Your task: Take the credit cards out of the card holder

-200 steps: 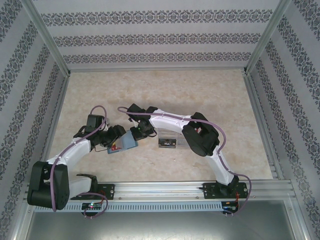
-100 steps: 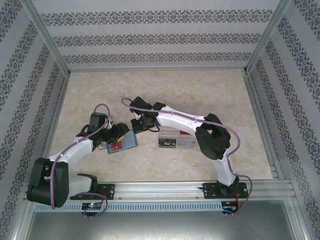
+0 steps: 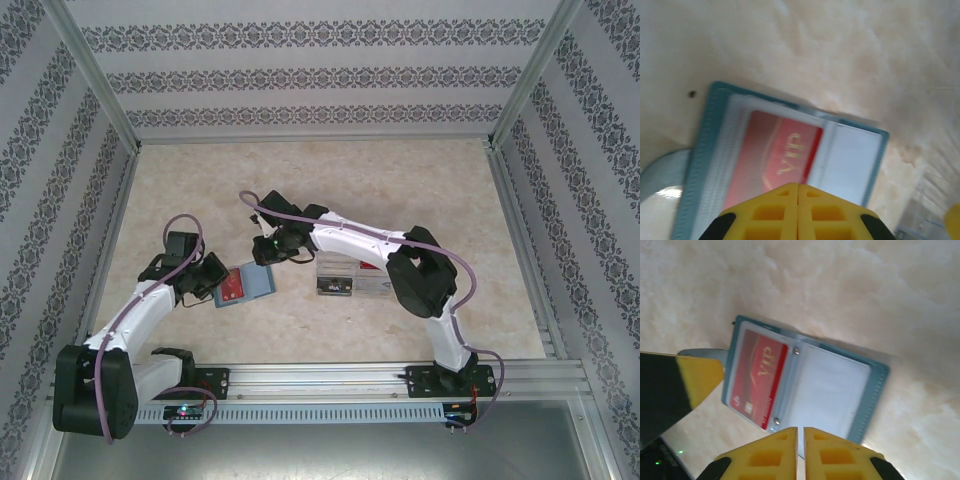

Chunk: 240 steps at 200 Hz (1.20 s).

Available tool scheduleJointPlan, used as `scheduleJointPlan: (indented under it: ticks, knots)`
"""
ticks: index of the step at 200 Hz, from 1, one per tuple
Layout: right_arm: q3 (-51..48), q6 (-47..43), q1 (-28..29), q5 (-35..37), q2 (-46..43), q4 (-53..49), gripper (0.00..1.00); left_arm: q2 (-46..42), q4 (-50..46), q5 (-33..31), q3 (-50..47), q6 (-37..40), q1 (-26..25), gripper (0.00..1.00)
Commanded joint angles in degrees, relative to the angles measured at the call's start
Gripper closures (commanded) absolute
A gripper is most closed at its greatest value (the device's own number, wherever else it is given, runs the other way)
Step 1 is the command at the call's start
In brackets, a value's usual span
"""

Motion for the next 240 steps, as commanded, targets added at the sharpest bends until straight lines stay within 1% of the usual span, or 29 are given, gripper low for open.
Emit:
scheduleJointPlan:
  ticks: [1,59,122,151,240]
  knots:
    - [1.96,2.75,0.77,-5.36,2.41,3.00,0.86,1.68,-4.54,-3.62,-0.83,0.70,0.79,0.95]
    - [5.57,4.54,1.89,-9.89,7.42,3.22,0.85,4.54,-5.68,-5.98,-1.47,0.95,1.10,0.95]
    - [7.64,6.49,1.93,-12.89,11.77,2.44,0.84,6.07,-3.87,-3.32,-2.53,0.82,1.10,0.94]
    - [8.12,6.75,1.91,-13.52,12.90,2.04,0.82,6.57,-3.84,-3.13,-2.74,0.69,1.10,0.94]
    - [8.91,7.01,1.89,-15.27,15.13,1.69,0.80,5.99,-3.43,-2.64,-3.11,0.53,1.10,0.94]
